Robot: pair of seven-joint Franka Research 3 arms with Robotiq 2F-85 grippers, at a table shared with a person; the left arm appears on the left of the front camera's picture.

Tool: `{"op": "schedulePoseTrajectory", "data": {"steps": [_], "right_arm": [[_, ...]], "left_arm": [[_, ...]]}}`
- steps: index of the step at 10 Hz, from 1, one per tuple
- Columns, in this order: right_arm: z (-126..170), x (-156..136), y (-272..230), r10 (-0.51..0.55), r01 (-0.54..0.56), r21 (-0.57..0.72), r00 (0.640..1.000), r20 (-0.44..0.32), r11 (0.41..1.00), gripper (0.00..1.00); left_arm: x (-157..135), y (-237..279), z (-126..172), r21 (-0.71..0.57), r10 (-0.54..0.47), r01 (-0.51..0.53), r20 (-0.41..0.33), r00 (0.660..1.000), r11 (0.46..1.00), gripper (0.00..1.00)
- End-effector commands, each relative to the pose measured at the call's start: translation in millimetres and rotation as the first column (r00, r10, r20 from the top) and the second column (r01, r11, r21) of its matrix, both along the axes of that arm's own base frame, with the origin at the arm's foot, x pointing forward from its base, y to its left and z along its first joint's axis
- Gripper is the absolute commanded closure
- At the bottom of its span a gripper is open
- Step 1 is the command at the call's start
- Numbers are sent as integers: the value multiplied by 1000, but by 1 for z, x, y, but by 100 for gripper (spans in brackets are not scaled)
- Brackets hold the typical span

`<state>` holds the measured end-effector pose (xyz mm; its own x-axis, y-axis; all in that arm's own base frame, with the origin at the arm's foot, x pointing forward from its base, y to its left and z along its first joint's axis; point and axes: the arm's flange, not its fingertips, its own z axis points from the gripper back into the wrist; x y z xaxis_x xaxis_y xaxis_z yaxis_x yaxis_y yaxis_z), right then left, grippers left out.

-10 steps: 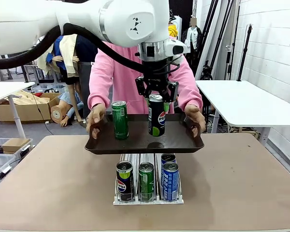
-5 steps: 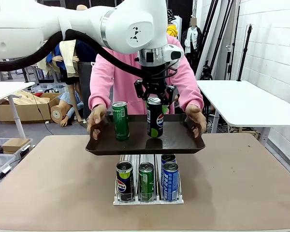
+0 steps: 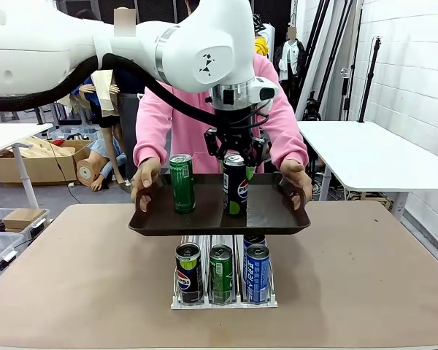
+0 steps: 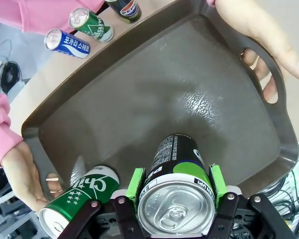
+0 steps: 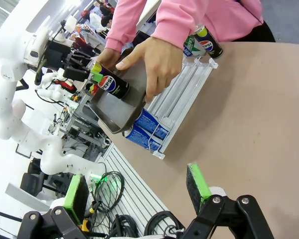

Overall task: Retrieve and hand over the desired beverage to the person.
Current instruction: Place the picked can on the Handle tray extended by the person.

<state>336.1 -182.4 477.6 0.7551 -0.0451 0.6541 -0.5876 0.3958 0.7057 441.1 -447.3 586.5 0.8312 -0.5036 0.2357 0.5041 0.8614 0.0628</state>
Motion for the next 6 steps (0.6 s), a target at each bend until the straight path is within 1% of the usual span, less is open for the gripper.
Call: {"op": "schedulePoseTrajectory", "data": {"steps": [1, 2, 3, 6], "right_arm": [[0, 0, -1, 3, -3, 11, 1000, 13, 1000, 0], [0, 0, -1, 3, -3, 11, 1000, 13, 1000, 0], [0, 0, -1, 3, -3, 11, 1000, 13, 1000, 0], [0, 0, -1, 3, -3, 11, 1000, 13, 1000, 0]], "left_arm": [[-7, 5, 3, 0, 32, -32, 50, 998, 999, 88], [-7, 5, 4, 2, 31, -31, 56, 998, 1000, 88], [-8, 4, 4, 6, 27, -28, 53, 998, 1000, 74], [-7, 4, 9, 7, 28, -28, 60, 998, 1000, 15]]}}
